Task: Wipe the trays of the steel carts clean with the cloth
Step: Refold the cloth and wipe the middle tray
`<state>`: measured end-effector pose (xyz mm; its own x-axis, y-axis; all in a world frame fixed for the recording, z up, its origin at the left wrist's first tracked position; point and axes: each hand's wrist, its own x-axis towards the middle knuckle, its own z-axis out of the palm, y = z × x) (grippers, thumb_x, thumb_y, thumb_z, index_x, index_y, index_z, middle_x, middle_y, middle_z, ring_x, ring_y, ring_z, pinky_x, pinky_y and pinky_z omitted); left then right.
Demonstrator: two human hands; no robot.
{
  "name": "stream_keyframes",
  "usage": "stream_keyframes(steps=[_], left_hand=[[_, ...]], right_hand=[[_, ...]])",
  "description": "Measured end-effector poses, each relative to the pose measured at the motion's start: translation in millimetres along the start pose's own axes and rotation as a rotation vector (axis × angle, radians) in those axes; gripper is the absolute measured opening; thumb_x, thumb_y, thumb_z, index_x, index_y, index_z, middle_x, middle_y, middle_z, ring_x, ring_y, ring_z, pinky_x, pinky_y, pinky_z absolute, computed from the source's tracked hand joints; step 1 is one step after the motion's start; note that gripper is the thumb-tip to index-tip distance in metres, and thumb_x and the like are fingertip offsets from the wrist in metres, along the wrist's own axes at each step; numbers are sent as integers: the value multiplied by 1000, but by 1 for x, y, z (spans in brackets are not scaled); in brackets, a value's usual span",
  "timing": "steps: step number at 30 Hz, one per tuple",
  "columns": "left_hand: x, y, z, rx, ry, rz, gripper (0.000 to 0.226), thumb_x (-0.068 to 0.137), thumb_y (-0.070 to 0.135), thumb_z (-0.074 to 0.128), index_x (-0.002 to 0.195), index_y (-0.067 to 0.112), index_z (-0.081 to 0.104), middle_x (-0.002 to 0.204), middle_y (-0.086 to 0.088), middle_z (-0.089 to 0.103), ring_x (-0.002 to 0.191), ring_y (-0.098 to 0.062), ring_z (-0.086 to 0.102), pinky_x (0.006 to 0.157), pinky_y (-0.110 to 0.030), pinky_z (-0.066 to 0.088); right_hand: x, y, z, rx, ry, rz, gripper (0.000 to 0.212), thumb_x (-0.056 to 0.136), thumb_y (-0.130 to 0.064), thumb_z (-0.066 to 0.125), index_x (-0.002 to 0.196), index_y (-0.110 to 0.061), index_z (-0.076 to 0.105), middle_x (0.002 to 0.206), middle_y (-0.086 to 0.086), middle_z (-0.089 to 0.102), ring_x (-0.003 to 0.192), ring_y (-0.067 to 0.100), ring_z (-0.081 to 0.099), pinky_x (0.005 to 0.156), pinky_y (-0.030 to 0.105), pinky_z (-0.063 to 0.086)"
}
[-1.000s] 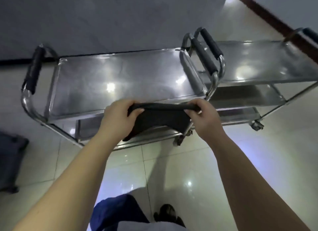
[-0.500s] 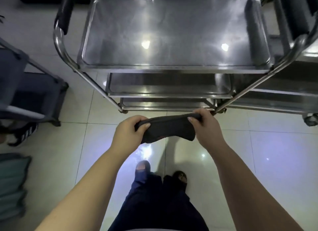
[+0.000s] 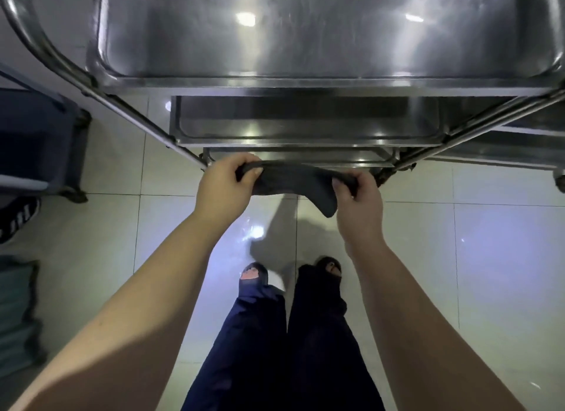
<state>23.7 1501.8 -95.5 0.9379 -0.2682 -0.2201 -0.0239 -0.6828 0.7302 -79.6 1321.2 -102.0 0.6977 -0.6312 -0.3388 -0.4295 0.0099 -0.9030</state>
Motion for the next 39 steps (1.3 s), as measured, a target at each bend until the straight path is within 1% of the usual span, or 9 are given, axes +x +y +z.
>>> stream_keyframes(steps=[7,10,13,19,23,27,31,34,39], left_hand=[[53,-20,75,-109,93,-70,16,91,13,62,101,21,72,86,17,64,78,13,54,70,-3,38],[86,-37,112,-157,94,-86,14,91,13,61,98,19,72,83,16,64,78,2,57,70,-7,43],[121,-57,141,-188,117,-44,11,92,15,63,98,17,71,79,15,62,74,3,56,63,-1,37],[170,-88,153,-331,-62,124,11,85,12,73,87,23,72,73,14,67,66,6,61,63,-14,50],[195,-102,158,-298,-117,192,18,87,13,71,79,29,70,67,16,68,66,2,62,64,-19,52],[232,-91,162,-232,42,326,10,88,18,71,91,28,69,83,11,67,83,-5,62,76,-17,49],[271,-62,155,-82,280,544,15,87,27,71,101,26,75,95,13,67,91,-2,59,76,0,36],[284,-62,174,-71,335,584,25,85,29,72,108,21,75,97,14,66,88,5,56,72,5,31],[243,-121,236,232,54,545,24,88,27,70,112,26,74,114,5,70,109,-18,61,98,-34,45]], right_hand=[[80,51,1,2,-73,35,18,94,-12,60,91,-30,58,91,-10,62,86,3,59,82,28,50],[120,81,10,-23,-51,3,7,95,-12,59,101,-15,58,97,-1,64,90,9,60,83,31,51],[158,108,18,-2,-28,-50,9,95,-15,59,99,-23,58,97,-4,66,90,6,62,80,26,50],[225,152,29,-144,25,-304,5,98,-19,54,101,-23,53,91,-13,59,84,4,53,74,8,39],[252,169,36,-130,-15,-440,8,98,-14,55,97,-21,52,86,-9,54,80,3,50,78,24,41],[293,139,42,-112,35,-550,10,96,-11,57,105,-7,58,94,6,60,92,16,57,84,26,43],[328,94,36,-82,166,-764,13,93,-5,58,106,-3,60,95,2,59,91,14,54,77,6,39],[336,107,30,-123,225,-863,16,92,-3,55,107,-8,59,98,1,57,90,7,52,82,11,39],[309,207,18,-461,135,-781,28,82,11,50,101,-2,66,103,12,65,100,22,58,93,30,43]])
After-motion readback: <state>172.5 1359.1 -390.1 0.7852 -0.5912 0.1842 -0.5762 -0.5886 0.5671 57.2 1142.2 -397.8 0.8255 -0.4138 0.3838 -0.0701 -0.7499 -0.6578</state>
